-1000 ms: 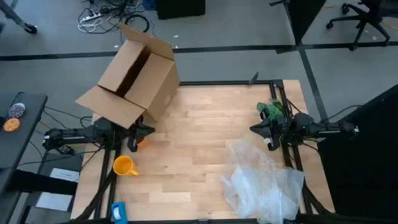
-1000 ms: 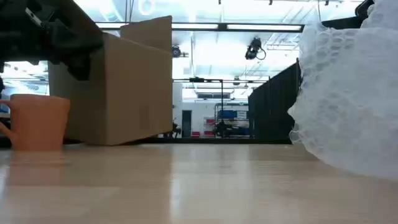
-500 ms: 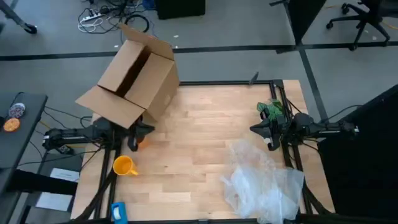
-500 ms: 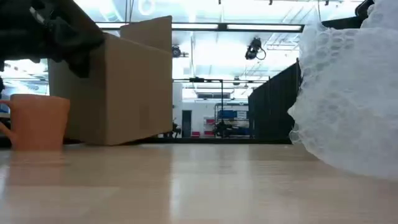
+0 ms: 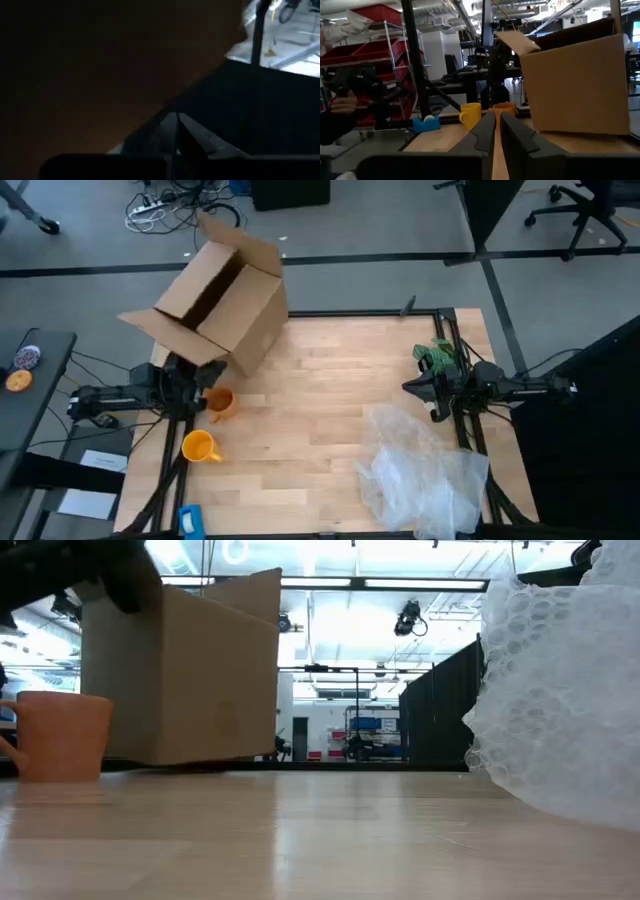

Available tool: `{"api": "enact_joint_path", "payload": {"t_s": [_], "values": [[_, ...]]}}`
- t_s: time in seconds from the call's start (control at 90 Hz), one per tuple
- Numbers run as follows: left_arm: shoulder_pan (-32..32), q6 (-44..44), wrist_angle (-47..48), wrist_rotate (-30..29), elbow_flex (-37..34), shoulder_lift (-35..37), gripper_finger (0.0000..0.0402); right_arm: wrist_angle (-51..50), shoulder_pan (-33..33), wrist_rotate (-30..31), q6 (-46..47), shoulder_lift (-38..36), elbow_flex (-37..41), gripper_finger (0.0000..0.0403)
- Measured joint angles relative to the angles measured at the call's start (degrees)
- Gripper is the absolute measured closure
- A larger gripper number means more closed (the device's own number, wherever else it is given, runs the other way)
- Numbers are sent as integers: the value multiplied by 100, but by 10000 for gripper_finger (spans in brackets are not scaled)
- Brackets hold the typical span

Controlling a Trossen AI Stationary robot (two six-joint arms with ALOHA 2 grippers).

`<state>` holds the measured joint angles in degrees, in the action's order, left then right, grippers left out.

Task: Wrap mug
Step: Move the brown box to the top center of the table

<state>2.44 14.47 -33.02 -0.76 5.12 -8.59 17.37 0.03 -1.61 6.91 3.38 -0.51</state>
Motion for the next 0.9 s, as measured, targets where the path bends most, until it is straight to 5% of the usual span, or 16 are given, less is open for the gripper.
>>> {"api": "enact_joint_path", "payload": {"t_s": [0.422,0.567,0.9], "values": [[-699,-466,454,210,2131,-3740,401,463,-4,24,-374,0,0,396],[-815,-694,1522,258,3016,-4515,401,684,-4,10,-407,0,-1,396],[-1601,-1186,1988,239,4816,-5583,401,630,-2,-94,97,66,0,396]]}}
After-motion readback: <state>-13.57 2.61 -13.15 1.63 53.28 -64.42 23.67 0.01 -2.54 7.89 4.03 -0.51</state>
